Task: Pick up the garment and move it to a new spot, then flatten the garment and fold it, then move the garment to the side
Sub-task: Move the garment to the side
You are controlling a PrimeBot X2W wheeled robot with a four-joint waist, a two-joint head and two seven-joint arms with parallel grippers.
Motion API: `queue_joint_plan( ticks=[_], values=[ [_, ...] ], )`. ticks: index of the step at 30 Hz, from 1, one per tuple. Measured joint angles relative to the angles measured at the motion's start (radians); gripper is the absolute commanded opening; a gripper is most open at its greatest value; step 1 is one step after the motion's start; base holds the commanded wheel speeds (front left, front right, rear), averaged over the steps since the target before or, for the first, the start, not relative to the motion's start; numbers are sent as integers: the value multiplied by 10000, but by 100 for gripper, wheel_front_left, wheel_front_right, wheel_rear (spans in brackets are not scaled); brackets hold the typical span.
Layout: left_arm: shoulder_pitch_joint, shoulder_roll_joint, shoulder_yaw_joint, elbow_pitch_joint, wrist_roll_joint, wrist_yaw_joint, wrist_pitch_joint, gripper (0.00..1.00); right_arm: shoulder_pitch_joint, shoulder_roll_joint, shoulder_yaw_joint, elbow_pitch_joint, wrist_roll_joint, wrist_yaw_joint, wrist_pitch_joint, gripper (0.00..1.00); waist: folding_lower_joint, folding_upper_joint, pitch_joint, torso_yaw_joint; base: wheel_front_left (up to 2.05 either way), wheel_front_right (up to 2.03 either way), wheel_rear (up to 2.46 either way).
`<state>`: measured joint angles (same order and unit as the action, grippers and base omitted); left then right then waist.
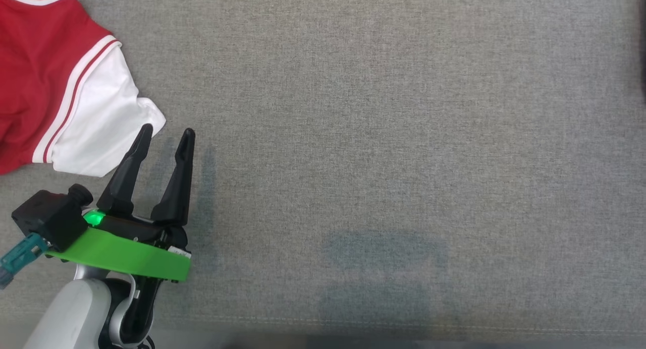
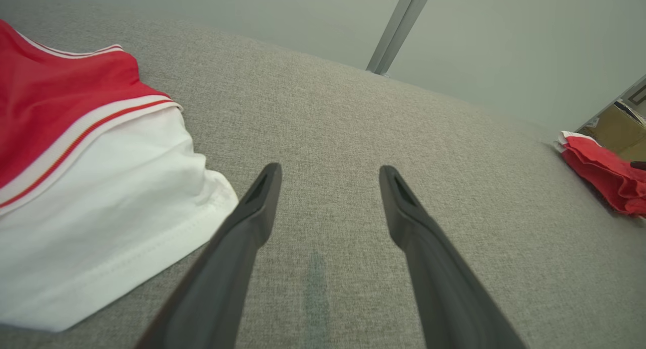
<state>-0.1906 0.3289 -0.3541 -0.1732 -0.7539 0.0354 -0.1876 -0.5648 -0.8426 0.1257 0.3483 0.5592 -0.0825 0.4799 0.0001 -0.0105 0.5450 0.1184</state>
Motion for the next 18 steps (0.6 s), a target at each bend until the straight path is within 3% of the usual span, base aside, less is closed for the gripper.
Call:
queue_joint_plan(
  ticks=[8,12,18],
  values=[
    [0,12,460,522,-50,-6,-253,100,-16,274,322,-550,-414,73,-1200,100,-1,0,-463,-209,0,0,0],
    [1,42,813,915,-75,-4,-351,100,-64,786,594,-1409,-740,295,-2336,100,-1,0,-825,-359,0,0,0],
    [69,38,968,1475,-75,-4,-439,100,197,1977,851,-2383,-744,305,-3852,100,-1,0,-1504,-580,0,0,0]
  ],
)
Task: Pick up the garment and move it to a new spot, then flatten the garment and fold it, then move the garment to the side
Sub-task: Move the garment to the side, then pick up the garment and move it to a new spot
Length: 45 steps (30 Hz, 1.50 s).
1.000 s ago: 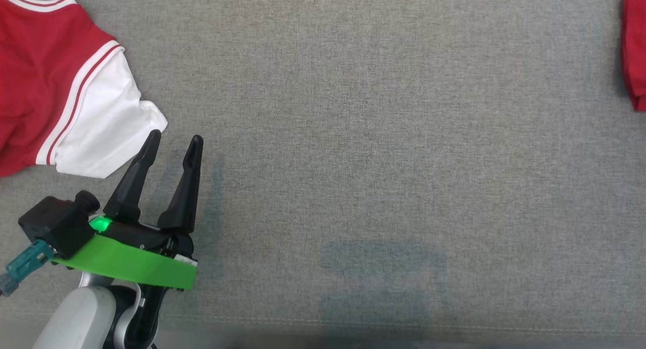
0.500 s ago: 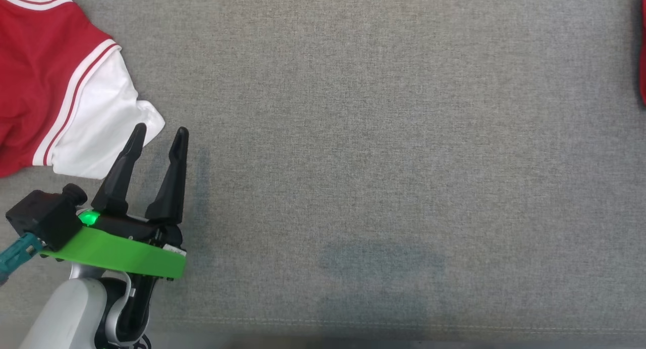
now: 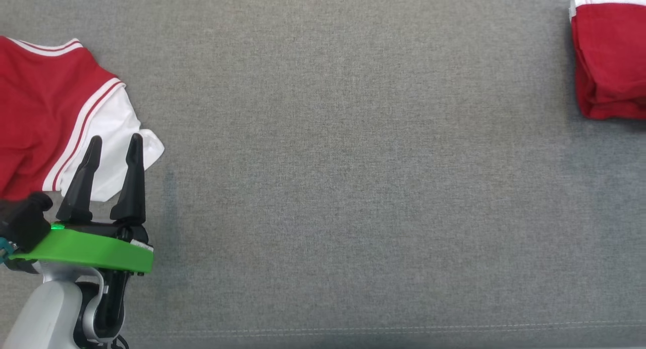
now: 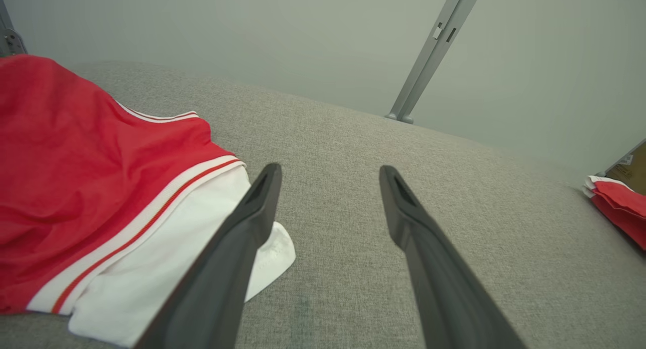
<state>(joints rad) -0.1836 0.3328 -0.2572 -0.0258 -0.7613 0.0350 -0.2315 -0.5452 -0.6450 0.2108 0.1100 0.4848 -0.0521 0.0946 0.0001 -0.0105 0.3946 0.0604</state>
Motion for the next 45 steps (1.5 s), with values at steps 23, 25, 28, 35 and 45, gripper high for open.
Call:
queue_joint_plan(
  ticks=[23,25,28,35,45],
  values=[
    [1488,-54,-318,880,430,-54,-121,100,5075,2736,550,-75,-596,-729,-2957,100,0,0,-2435,-1069,0,0,0],
    [1631,-59,-311,982,506,-27,-165,100,5417,2780,447,130,-646,-729,-3070,100,-1,0,-2611,-1137,0,0,0],
    [1919,-58,-307,1164,646,19,-169,100,5789,2794,263,349,-731,-729,-3145,100,-1,0,-2874,-1206,0,0,0],
    [2228,-144,-136,1174,713,107,-171,100,6358,2963,-79,483,-798,-731,-3246,100,-1,0,-3212,-1056,0,0,0],
    [2254,-230,-23,1164,805,178,-171,100,6386,3053,-117,462,-1158,-731,-3329,100,-1,0,-3238,-556,0,0,0]
  ],
)
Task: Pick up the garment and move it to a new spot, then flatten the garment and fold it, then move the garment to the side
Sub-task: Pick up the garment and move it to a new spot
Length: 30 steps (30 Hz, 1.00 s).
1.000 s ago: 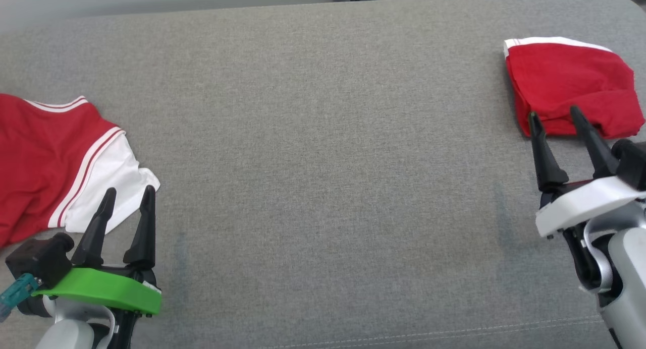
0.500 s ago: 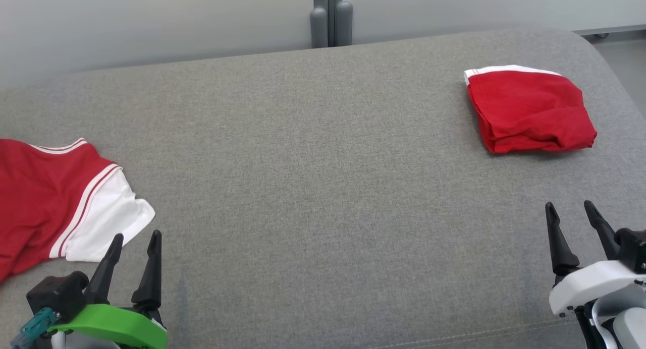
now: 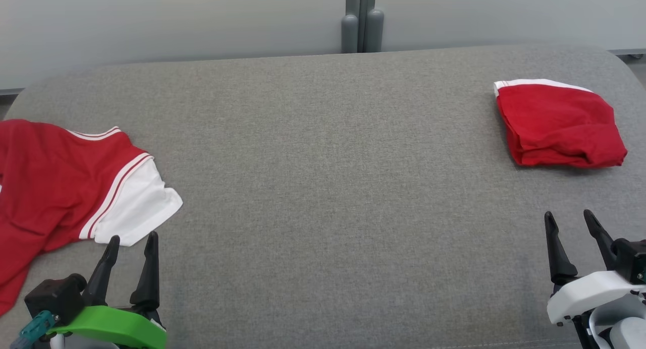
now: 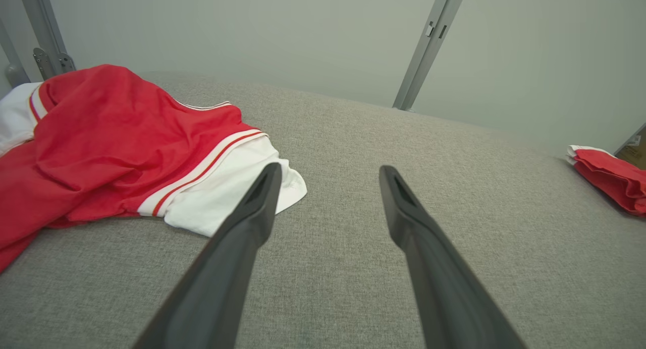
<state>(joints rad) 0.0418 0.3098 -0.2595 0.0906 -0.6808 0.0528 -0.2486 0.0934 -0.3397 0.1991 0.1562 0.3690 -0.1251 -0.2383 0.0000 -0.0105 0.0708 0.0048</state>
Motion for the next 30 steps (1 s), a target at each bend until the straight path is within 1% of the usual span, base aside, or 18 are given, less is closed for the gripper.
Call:
queue_joint_plan(
  ticks=[7,9,14,18,19,26,30],
  values=[
    [-2,-127,84,23,79,2,-2,100,6,56,107,-180,-186,0,-6,100,0,0,-20,561,0,0,0],
    [0,-174,291,42,79,33,-2,100,-45,107,318,-207,-268,8,-65,100,0,0,-37,774,0,0,0],
    [70,-217,849,19,79,182,-4,100,-427,257,970,-263,-604,282,-79,100,0,0,-95,1364,0,0,0],
    [326,-293,1166,-2,79,196,-4,100,-735,303,1170,-293,-635,426,-79,100,0,0,-152,1872,0,0,0],
    [373,-324,1266,-2,79,224,-4,100,-742,309,1191,-257,-639,449,-81,100,0,0,-186,2131,0,0,0],
    [383,-328,1227,21,94,215,-4,100,-698,314,1028,-192,-639,430,-81,100,0,0,-325,3041,0,0,0],
    [525,-328,1708,-17,-104,199,-4,100,-706,378,1279,-286,-721,439,-75,100,0,0,-354,3457,0,0,0]
  ],
)
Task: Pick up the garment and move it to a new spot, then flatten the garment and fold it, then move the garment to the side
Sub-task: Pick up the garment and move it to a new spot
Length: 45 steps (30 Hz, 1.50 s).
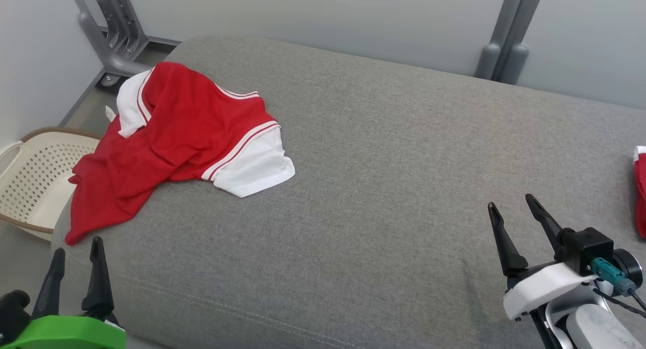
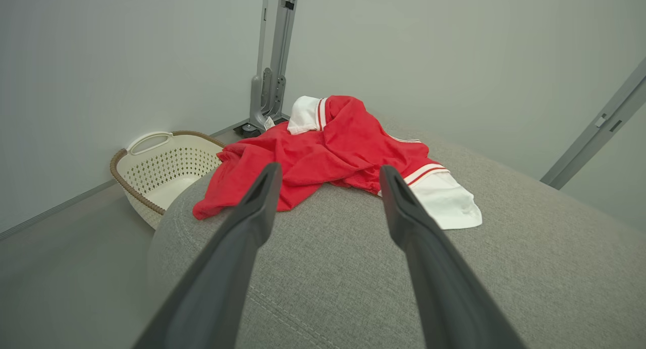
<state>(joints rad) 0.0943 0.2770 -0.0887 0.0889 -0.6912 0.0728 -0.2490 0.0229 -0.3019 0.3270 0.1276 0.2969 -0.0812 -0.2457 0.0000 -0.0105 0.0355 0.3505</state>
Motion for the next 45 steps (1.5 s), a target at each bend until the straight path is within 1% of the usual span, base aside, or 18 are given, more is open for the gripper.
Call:
queue_joint_plan(
  ticks=[2,4,7,10,12,14,17,22,25,27,33,38,45],
  values=[
    [40,-15,134,-17,-387,-107,-2,100,-10,77,-31,-130,0,-10,2,100,0,0,60,101,0,0,0],
    [22,13,199,-107,-556,-282,0,100,-30,88,-75,-282,-2,-12,25,100,0,0,180,155,0,0,0],
    [-303,316,255,-324,-947,-516,328,100,-109,65,-144,-516,-42,-100,190,100,0,0,446,193,0,0,0],
    [-1135,765,349,-343,-1220,-610,1016,100,-330,12,-144,-744,-105,-102,288,100,0,0,790,197,0,0,0],
    [-1751,1009,479,-196,-1695,-640,1689,100,-469,-29,-140,-911,-178,-102,368,100,0,0,1033,197,0,0,0],
    [-2200,1371,479,102,-1806,-644,2383,100,-606,-71,-115,-1020,-196,-102,458,100,0,0,1284,193,0,0,0],
    [-2806,1538,311,566,-2431,-642,3517,100,-737,-79,-59,-1208,-259,-105,640,100,0,0,1666,170,0,0,0],
    [-4019,1471,293,1172,-3338,-631,4637,100,-918,-69,21,-1459,-464,-174,811,100,0,0,2317,81,0,0,0],
    [-4391,1488,389,1626,-3473,-472,5022,100,-1170,-38,105,-1630,-554,-174,903,100,0,0,2709,-11,0,0,0],
    [-4523,1486,435,1866,-3536,-441,5233,100,-1342,-38,134,-1747,-619,-174,986,100,0,0,2969,-89,0,0,0],
    [-5111,1484,633,2351,-3687,-313,5488,100,-1926,-75,136,-2061,-832,-176,1154,100,0,0,3746,-385,0,0,0],
    [-5621,1417,913,2750,-4119,-282,5570,100,-2423,-136,86,-2362,-1101,-178,1243,100,0,0,4408,-643,0,0,0],
    [-6479,1122,895,3193,-4165,-299,5618,100,-2956,-408,-184,-2851,-1371,-224,1425,100,1,0,5374,-891,0,0,0]
  ],
)
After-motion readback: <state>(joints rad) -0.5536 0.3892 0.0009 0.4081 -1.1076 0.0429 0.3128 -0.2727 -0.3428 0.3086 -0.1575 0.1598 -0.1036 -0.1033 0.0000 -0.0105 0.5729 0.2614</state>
